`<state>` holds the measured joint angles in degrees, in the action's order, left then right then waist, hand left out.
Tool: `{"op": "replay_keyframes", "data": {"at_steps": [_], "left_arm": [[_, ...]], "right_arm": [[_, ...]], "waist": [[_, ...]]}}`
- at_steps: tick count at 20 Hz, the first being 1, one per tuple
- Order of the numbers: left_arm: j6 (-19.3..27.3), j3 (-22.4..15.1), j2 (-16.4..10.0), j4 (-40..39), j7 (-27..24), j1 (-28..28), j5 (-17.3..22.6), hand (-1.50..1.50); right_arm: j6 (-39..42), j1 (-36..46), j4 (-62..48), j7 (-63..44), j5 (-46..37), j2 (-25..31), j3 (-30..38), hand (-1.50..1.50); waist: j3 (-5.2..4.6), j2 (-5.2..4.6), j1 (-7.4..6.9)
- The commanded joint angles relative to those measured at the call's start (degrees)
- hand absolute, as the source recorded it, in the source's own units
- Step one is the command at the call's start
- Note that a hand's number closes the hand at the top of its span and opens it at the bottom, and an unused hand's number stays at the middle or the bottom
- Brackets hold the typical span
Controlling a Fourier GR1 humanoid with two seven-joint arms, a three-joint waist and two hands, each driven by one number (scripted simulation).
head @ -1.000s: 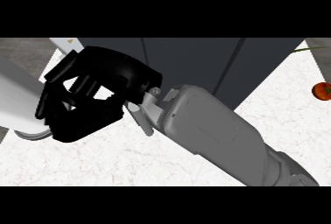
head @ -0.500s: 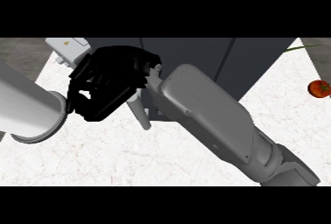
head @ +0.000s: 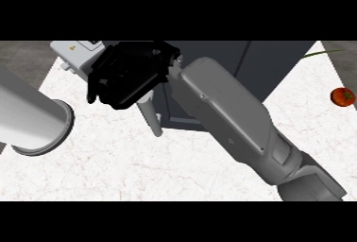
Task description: Pick up the wine, place it into the cabinet and close the cabinet
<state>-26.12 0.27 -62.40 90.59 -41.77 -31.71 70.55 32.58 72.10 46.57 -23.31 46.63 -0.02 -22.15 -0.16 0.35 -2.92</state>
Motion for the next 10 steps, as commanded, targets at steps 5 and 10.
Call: {"op": "replay_keyframes", "data": {"at_steps": [5,10], "left_arm": [[-3.91,2.9,0.97,-2.51,1.74,2.84,0.82,-1.5],[-2.01,2.46,1.91,-1.86,2.74,3.39,-0.82,-1.5]], "right_arm": [[2.05,0.65,-10.12,6.97,-3.0,2.7,4.15,1.5],[-3.33,2.25,-8.97,9.84,-5.33,8.13,6.95,1.5]], "waist": [[0.09,-1.25,0.54],[0.02,-1.25,1.74]]}}
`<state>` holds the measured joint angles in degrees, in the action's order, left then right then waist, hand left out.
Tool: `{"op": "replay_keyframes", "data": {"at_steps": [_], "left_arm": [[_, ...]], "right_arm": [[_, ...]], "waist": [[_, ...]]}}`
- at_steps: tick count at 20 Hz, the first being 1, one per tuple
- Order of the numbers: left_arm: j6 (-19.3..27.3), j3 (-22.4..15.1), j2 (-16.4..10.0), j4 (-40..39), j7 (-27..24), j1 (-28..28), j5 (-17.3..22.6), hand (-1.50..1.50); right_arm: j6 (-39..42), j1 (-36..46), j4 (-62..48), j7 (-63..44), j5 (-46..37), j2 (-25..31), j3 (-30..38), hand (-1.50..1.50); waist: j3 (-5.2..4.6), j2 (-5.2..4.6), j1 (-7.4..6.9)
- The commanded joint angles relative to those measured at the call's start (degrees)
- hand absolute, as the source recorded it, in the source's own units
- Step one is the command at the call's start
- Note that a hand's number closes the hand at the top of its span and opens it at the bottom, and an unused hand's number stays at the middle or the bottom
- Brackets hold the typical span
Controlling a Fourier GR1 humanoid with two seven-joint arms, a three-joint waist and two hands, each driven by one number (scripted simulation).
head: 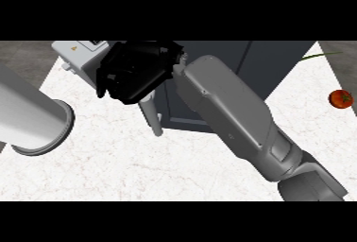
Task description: Pick up the wine, place it into the cabinet and close the cabinet
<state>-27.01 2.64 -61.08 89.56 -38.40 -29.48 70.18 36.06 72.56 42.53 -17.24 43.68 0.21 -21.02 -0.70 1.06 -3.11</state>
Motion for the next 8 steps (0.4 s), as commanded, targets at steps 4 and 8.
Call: {"op": "replay_keyframes", "data": {"at_steps": [4,8], "left_arm": [[-0.96,0.0,0.89,0.69,-0.07,0.99,-1.21,-1.5],[-1.81,0.17,0.91,1.49,0.48,1.28,-1.62,-1.5]], "right_arm": [[-9.89,0.36,-4.95,7.05,-4.2,7.72,6.39,1.5],[-10.76,-0.75,-4.36,8.77,-5.81,7.71,5.94,1.5]], "waist": [[0.57,-2.18,1.31],[0.55,-1.98,1.29]]}}
